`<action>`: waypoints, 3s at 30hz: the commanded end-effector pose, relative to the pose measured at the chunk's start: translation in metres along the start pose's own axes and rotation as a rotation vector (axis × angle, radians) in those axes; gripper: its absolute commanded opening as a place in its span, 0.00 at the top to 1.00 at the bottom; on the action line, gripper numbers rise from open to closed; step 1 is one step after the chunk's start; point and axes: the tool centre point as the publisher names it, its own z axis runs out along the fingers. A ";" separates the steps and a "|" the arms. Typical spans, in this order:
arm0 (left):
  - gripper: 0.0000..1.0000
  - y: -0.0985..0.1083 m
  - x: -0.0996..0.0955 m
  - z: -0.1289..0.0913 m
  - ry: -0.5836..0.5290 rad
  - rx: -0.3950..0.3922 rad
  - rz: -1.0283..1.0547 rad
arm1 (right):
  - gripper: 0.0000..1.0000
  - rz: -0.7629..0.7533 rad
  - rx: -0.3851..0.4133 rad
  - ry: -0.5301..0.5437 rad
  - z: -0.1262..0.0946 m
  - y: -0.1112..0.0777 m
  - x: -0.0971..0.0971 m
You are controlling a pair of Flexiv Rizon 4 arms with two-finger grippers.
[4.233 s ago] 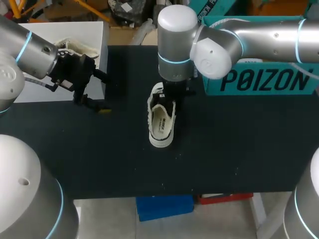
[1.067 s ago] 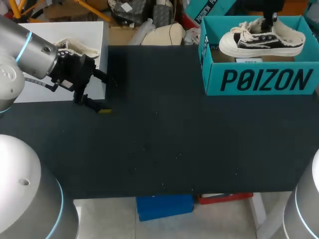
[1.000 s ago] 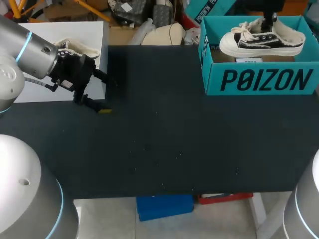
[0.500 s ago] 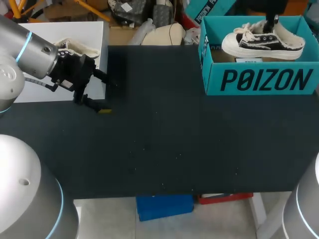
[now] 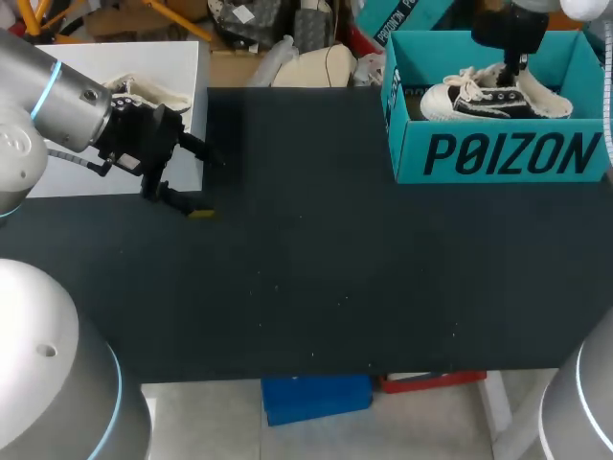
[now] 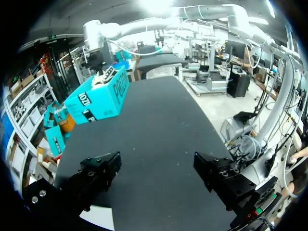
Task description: Take the shoe out of the shoebox, open the shoe tongue, remove and reinsert the insole, then place the shoe into the shoebox
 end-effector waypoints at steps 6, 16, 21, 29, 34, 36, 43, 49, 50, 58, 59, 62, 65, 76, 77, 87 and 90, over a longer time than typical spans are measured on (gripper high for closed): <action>0.00 0.001 0.000 0.001 -0.001 -0.001 0.001 | 1.00 0.005 0.007 0.071 0.039 0.005 -0.006; 0.00 0.001 0.000 0.001 -0.001 -0.001 0.001 | 1.00 0.008 0.031 0.130 0.076 0.005 0.005; 0.00 0.001 0.000 0.001 -0.001 -0.001 0.001 | 1.00 0.009 0.024 0.134 0.081 0.007 0.006; 0.00 0.001 0.000 0.001 -0.001 -0.001 0.001 | 1.00 0.004 0.058 0.142 0.090 0.006 0.006; 0.00 0.001 0.000 0.001 -0.001 -0.001 0.001 | 0.00 0.036 0.077 0.137 0.088 0.003 -0.001; 0.00 0.001 0.000 0.001 -0.001 -0.001 0.001 | 0.00 0.054 0.085 0.117 0.083 0.000 -0.002; 0.00 0.001 0.000 0.001 -0.001 -0.001 0.001 | 0.00 0.083 0.105 0.026 0.055 -0.005 -0.005; 0.00 0.001 0.000 0.001 -0.001 -0.001 0.001 | 0.00 0.077 0.103 -0.035 0.024 -0.002 -0.007; 0.00 0.001 0.000 0.001 -0.001 -0.001 0.001 | 0.00 0.076 0.107 -0.047 0.018 -0.001 -0.007; 0.00 0.001 0.000 0.001 -0.001 -0.001 0.001 | 0.00 0.072 0.119 -0.087 -0.041 0.015 0.003; 0.00 0.001 0.000 0.001 -0.001 -0.001 0.001 | 0.00 0.072 0.120 -0.090 -0.050 0.019 0.006; 0.00 0.001 0.000 0.001 -0.001 -0.001 0.001 | 0.00 0.074 0.113 -0.138 -0.077 0.030 0.017; 0.00 0.001 0.000 0.001 -0.001 -0.001 0.001 | 0.00 0.083 0.107 -0.177 -0.102 0.046 0.032; 0.00 0.001 0.000 0.001 -0.001 -0.001 0.001 | 0.00 0.034 0.141 -0.218 -0.152 0.133 0.106; 0.00 0.001 0.000 0.001 -0.001 -0.001 0.001 | 0.00 0.028 0.142 -0.218 -0.153 0.141 0.115; 0.00 0.001 0.000 0.001 -0.001 -0.001 0.001 | 0.00 -0.019 0.082 -0.165 -0.127 0.197 0.190; 0.00 0.001 0.000 0.001 -0.001 -0.001 0.001 | 0.00 -0.011 0.057 -0.116 -0.110 0.204 0.210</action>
